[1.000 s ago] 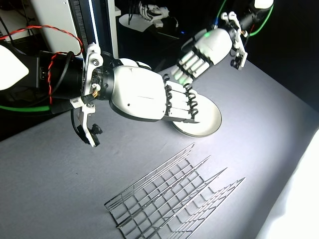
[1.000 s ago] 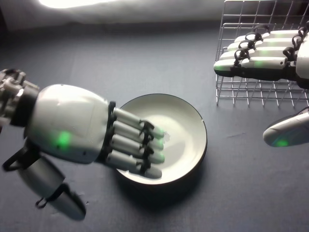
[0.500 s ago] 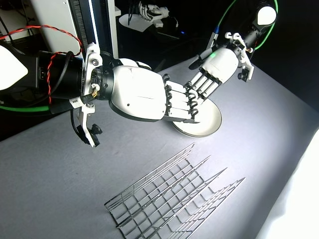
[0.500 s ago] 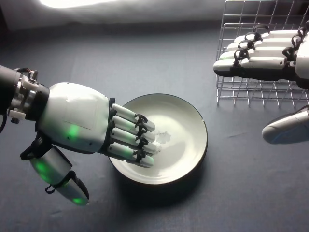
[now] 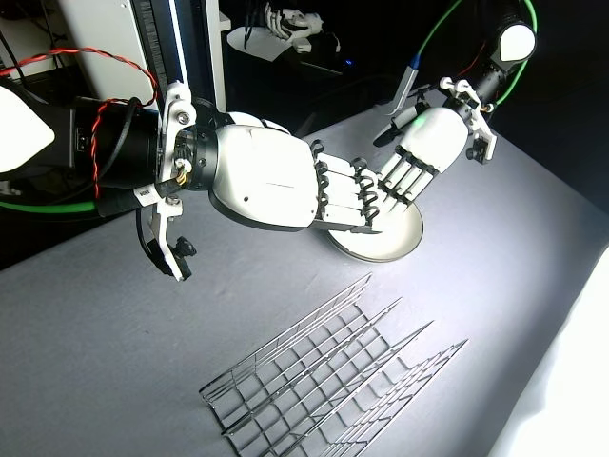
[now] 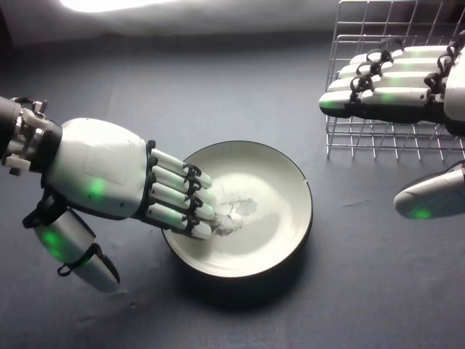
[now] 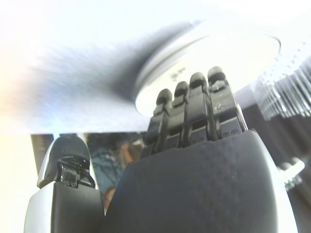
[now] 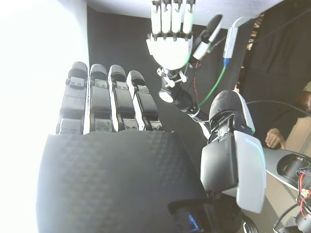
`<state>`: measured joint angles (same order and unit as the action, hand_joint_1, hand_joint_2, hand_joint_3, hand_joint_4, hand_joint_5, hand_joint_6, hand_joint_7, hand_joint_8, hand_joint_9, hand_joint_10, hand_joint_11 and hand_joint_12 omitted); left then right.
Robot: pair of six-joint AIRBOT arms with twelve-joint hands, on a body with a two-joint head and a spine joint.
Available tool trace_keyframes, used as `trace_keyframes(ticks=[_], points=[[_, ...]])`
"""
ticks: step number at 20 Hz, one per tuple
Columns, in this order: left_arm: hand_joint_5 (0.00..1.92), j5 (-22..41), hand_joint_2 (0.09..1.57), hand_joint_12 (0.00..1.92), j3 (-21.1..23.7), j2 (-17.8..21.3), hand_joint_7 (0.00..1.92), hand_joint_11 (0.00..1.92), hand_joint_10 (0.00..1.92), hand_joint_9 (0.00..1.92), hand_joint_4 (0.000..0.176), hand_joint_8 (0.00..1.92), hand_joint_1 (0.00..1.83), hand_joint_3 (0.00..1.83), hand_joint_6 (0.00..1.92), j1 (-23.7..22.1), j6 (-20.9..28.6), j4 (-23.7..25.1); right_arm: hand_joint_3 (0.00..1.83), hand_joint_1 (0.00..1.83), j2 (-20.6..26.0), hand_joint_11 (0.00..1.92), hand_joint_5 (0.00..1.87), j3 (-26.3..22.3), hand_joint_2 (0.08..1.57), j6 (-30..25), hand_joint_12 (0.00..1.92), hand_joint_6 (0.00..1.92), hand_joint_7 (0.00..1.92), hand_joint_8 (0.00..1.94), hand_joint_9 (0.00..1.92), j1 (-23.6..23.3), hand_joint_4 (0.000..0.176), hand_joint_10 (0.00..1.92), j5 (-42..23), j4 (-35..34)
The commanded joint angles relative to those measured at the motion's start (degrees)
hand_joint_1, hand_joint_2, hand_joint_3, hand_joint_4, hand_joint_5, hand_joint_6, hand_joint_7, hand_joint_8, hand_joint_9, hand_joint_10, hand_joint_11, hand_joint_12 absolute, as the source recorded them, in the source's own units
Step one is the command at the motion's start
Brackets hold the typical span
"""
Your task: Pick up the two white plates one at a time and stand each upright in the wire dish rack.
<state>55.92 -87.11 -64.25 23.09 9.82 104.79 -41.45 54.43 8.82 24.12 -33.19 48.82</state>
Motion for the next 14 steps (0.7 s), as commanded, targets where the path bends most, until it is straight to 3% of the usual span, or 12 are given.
trace_keyframes(ticks=[1, 5, 14], points=[[0.00, 1.7, 1.16, 0.00, -0.5, -0.1, 0.00, 0.00, 0.00, 0.00, 0.000, 0.00, 0.00, 0.00, 0.00, 0.0, 0.0, -3.1, 0.02, 0.00, 0.2, 0.00, 0.00, 0.1, 1.14, -0.3, 0.00, 0.00, 0.00, 0.00, 0.00, -0.6, 0.000, 0.00, -5.0, -2.6], [0.00, 2.2, 1.16, 0.00, -3.0, -0.9, 0.00, 0.00, 0.00, 0.00, 0.000, 0.00, 0.00, 0.00, 0.00, 0.5, -0.7, -2.9, 0.01, 0.00, 0.0, 0.00, 0.00, 0.2, 1.14, -0.1, 0.00, 0.00, 0.00, 0.00, 0.00, 0.0, 0.000, 0.00, -5.2, -2.2], [0.00, 2.3, 1.16, 0.00, -3.9, -1.3, 0.00, 0.00, 0.00, 0.00, 0.000, 0.00, 0.00, 0.00, 0.00, 2.2, -1.8, -0.6, 0.01, 0.00, -2.2, 0.02, 0.00, 8.5, 1.15, -0.2, 0.01, 0.00, 0.00, 0.00, 0.00, 1.0, 0.000, 0.00, -16.6, 10.6]])
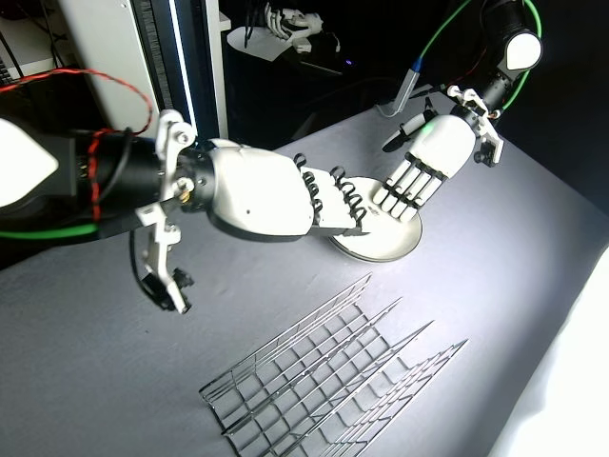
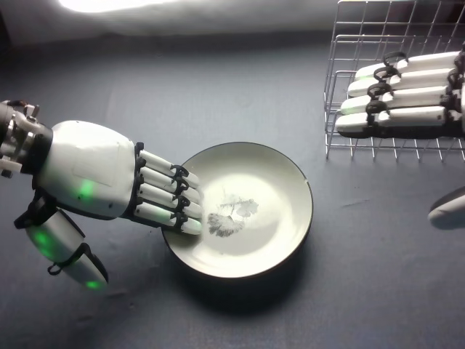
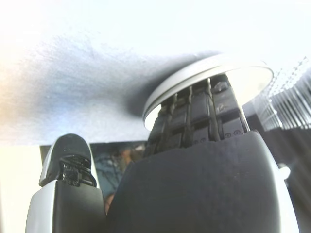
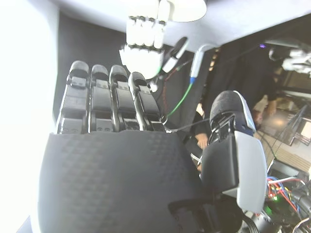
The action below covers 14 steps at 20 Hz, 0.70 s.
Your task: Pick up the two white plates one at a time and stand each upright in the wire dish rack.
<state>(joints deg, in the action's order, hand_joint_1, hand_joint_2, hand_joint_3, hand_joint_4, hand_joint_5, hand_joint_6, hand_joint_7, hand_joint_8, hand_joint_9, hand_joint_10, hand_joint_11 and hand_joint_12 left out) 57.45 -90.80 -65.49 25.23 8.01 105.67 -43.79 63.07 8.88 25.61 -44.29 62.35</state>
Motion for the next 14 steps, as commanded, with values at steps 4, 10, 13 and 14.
trace_keyframes(ticks=[4, 10, 13, 14], points=[[0.00, 0.2, 1.16, 0.00, 0.4, -0.1, 0.00, 0.00, 0.00, 0.00, 0.000, 0.00, 0.00, 0.00, 0.00, 0.8, 0.0, -0.7, 0.01, 0.00, -1.7, 0.01, 0.00, 1.7, 1.16, -0.2, 0.00, 0.00, 0.00, 0.00, 0.00, -1.7, 0.000, 0.00, -6.7, 0.4], [0.00, -1.3, 1.16, 0.00, 0.9, -1.6, 0.00, 0.00, 0.00, 0.00, 0.000, 0.00, 0.00, 0.00, 0.00, 2.5, 0.0, -0.6, 0.01, 0.12, -3.6, 0.00, 0.00, 2.4, 1.17, 0.0, 0.00, 0.00, 0.00, 0.00, 0.00, -2.4, 0.000, 0.00, -6.1, 1.4], [0.01, -2.4, 1.16, 0.00, 1.2, -2.8, 0.00, 0.00, 0.00, 0.00, 0.000, 0.00, 0.00, 0.00, 0.00, 3.4, 0.0, -0.6, 0.01, 0.47, -4.7, 0.00, 0.00, 3.8, 1.22, -0.1, 0.00, 0.00, 0.00, 0.00, 0.00, -3.3, 0.000, 0.00, -6.2, 4.7], [0.00, -2.6, 1.17, 0.00, 1.2, -3.3, 0.00, 0.00, 0.00, 0.00, 0.000, 0.00, 0.00, 0.00, 0.00, 3.4, 0.0, -0.6, 0.01, 0.55, -4.9, 0.00, 0.00, 4.2, 1.22, -0.1, 0.00, 0.00, 0.00, 0.00, 0.00, -3.4, 0.000, 0.00, -6.2, 5.0]])
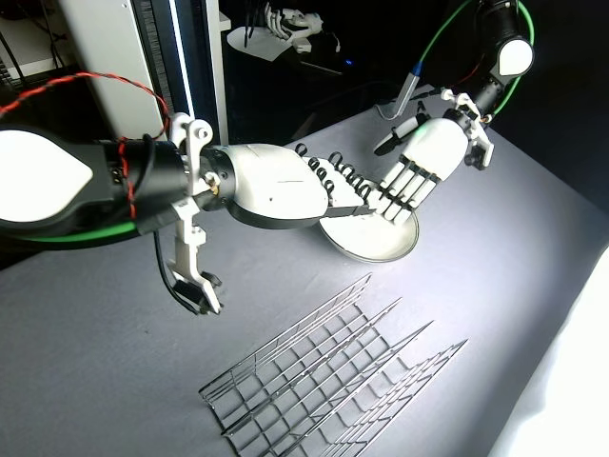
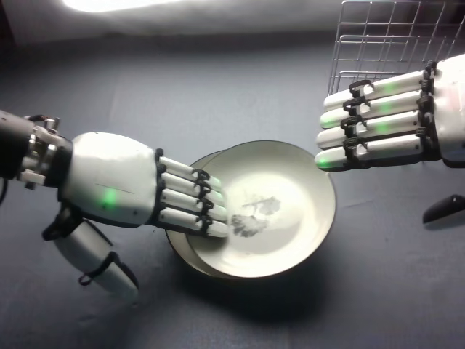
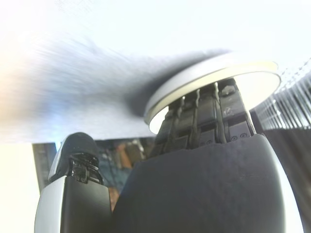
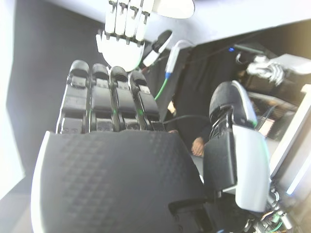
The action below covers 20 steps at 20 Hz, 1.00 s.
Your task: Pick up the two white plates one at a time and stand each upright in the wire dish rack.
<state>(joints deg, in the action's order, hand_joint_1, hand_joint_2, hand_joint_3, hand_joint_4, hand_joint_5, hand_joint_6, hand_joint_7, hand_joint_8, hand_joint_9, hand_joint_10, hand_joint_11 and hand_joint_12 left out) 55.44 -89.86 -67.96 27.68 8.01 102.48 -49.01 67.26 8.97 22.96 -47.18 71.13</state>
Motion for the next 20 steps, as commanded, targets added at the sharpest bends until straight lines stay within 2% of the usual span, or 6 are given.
trace_keyframes(ticks=[1, 4, 7, 8, 10, 20], points=[[0.00, -0.7, 1.17, 0.00, 0.3, -1.2, 0.00, 0.00, 0.00, 0.00, 0.000, 0.00, 0.00, 0.00, 0.00, 1.0, 0.0, 2.6, 0.00, 0.73, -0.1, 0.00, 0.00, 0.4, 1.18, -0.2, 0.00, 0.00, 0.00, 0.00, 0.00, -1.0, 0.000, 0.00, -3.3, -3.8], [0.00, -1.2, 1.16, 0.00, -0.3, -3.1, 0.00, 0.00, 0.00, 0.00, 0.000, 0.00, 0.00, 0.00, 0.00, 0.5, 0.0, 2.5, 0.00, 1.18, -0.2, 0.00, 0.00, 0.5, 1.10, -0.2, 0.00, 0.00, 0.00, 0.00, 0.00, -1.0, 0.000, 0.00, -3.3, -3.8], [0.00, -1.4, 1.16, 0.00, -1.3, -5.3, 0.00, 0.00, 0.00, 0.00, 0.000, 0.00, 0.00, 0.00, 0.00, -0.5, -0.2, 2.5, 0.00, 1.34, -0.2, 0.03, 0.00, 0.5, 0.99, -0.2, 0.04, 0.00, 0.00, 0.00, 0.00, -0.7, 0.000, 0.00, -3.6, -3.7], [0.00, -1.6, 1.16, 0.00, -1.4, -5.5, 0.00, 0.00, 0.00, 0.00, 0.000, 0.00, 0.00, 0.00, 0.00, -0.7, -0.2, 2.5, 0.00, 1.34, -0.2, 0.03, 0.00, 0.5, 0.99, -0.2, 0.04, 0.00, 0.00, 0.00, 0.00, -0.7, 0.000, 0.00, -3.8, -3.6], [0.00, -1.7, 1.16, 0.00, -1.3, -5.5, 0.00, 0.00, 0.00, 0.00, 0.000, 0.00, 0.00, 0.00, 0.00, -0.7, -0.2, 2.1, 0.01, 1.44, 0.0, 0.00, 0.00, 0.5, 0.92, -0.4, 0.46, 0.00, 0.00, 0.00, 0.00, -0.2, 0.000, 0.00, -3.9, -3.5], [0.00, -1.9, 1.16, 0.00, -1.6, -5.8, 0.00, 0.00, 0.00, 0.00, 0.000, 0.00, 0.00, 0.00, 0.00, -0.7, -0.2, 2.0, 0.00, 1.39, -1.1, 0.00, 0.00, 0.4, 0.96, -0.7, 0.49, 0.00, 0.00, 0.00, 0.01, 5.1, 0.000, 0.00, -2.9, -3.5]])
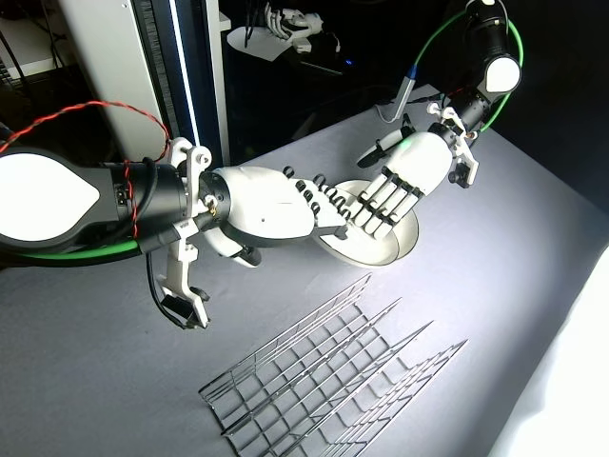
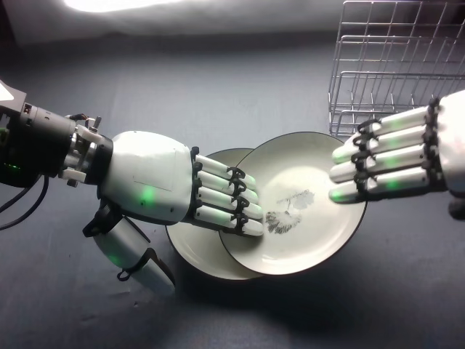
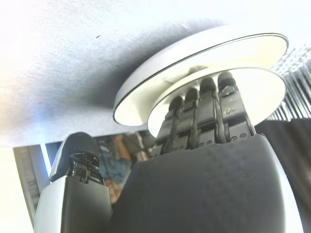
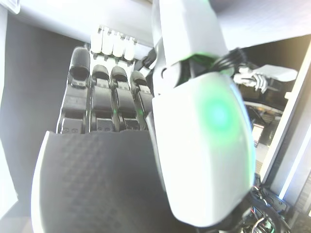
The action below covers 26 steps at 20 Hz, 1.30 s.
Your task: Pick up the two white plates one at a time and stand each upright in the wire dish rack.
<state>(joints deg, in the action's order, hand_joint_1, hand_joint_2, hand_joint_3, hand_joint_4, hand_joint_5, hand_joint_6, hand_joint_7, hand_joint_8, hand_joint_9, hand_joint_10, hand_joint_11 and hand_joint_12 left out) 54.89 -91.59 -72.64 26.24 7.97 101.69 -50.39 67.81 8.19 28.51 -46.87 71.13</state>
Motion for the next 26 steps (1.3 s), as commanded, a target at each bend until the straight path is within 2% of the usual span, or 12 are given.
trace_keyframes(ticks=[1, 4, 12, 16, 20, 21, 26], points=[[0.00, -1.4, 1.16, 0.00, 0.1, -1.2, 0.00, 0.00, 0.00, 0.00, 0.000, 0.00, 0.00, 0.00, 0.00, 0.6, -0.1, 2.8, 0.00, 1.41, -0.2, 0.00, 0.01, -0.1, 0.97, 0.1, 0.50, 0.00, 0.01, 0.00, 0.02, -0.3, 0.000, 0.01, -2.8, -3.5], [0.00, -1.3, 1.16, 0.00, -0.1, -1.3, 0.00, 0.00, 0.00, 0.00, 0.000, 0.00, 0.00, 0.00, 0.00, 0.5, -0.1, 2.8, 0.01, 1.40, -2.0, 0.00, 0.00, -0.1, 1.00, 0.1, 0.42, 0.00, 0.00, 0.00, 0.00, -0.3, 0.000, 0.00, -1.0, -3.5], [0.01, -1.3, 1.16, 0.00, -0.4, -1.4, 0.00, 0.00, 0.00, 0.00, 0.000, 0.00, 0.00, 0.00, 0.00, 0.5, -0.5, 2.8, 0.00, 1.37, -7.6, 0.00, 0.11, 0.3, 0.97, 0.1, 0.63, 0.01, 0.08, 0.01, 0.09, -0.3, 0.000, 0.01, 3.9, -3.5], [0.00, -1.3, 1.16, 0.00, -0.4, -1.4, 0.00, 0.00, 0.00, 0.00, 0.000, 0.00, 0.00, 0.00, 0.00, 0.5, -0.7, 2.8, 0.02, 1.32, -10.8, 0.00, 0.13, 1.8, 1.01, 0.1, 0.57, 0.00, 0.09, 0.00, 0.08, -0.2, 0.000, 0.00, 6.2, -3.5], [0.00, -1.3, 1.16, 0.00, -0.5, -1.4, 0.00, 0.00, 0.00, 0.00, 0.000, 0.00, 0.00, 0.00, 0.00, 0.4, -0.7, 2.8, 0.00, 1.27, -13.0, 0.00, 0.23, 3.6, 1.03, 0.2, 0.71, 0.01, 0.19, 0.01, 0.18, 0.1, 0.000, 0.02, 7.1, -3.5], [0.00, -1.3, 1.16, 0.00, -0.5, -1.4, 0.00, 0.00, 0.00, 0.00, 0.000, 0.00, 0.00, 0.00, 0.00, 0.4, -0.8, 2.8, 0.01, 1.26, -13.6, 0.00, 0.20, 4.3, 1.06, 0.3, 0.63, 0.00, 0.16, 0.01, 0.16, 0.1, 0.000, 0.01, 7.3, -3.5], [0.00, -1.3, 1.16, 0.00, -0.5, -1.4, 0.00, 0.00, 0.00, 0.00, 0.000, 0.00, 0.00, 0.00, 0.00, 0.4, -0.8, 2.8, 0.00, 1.23, -15.5, 0.00, 0.32, 6.8, 1.07, 0.4, 0.94, 0.01, 0.33, 0.02, 0.33, 0.0, 0.000, 0.03, 7.8, -3.5]])
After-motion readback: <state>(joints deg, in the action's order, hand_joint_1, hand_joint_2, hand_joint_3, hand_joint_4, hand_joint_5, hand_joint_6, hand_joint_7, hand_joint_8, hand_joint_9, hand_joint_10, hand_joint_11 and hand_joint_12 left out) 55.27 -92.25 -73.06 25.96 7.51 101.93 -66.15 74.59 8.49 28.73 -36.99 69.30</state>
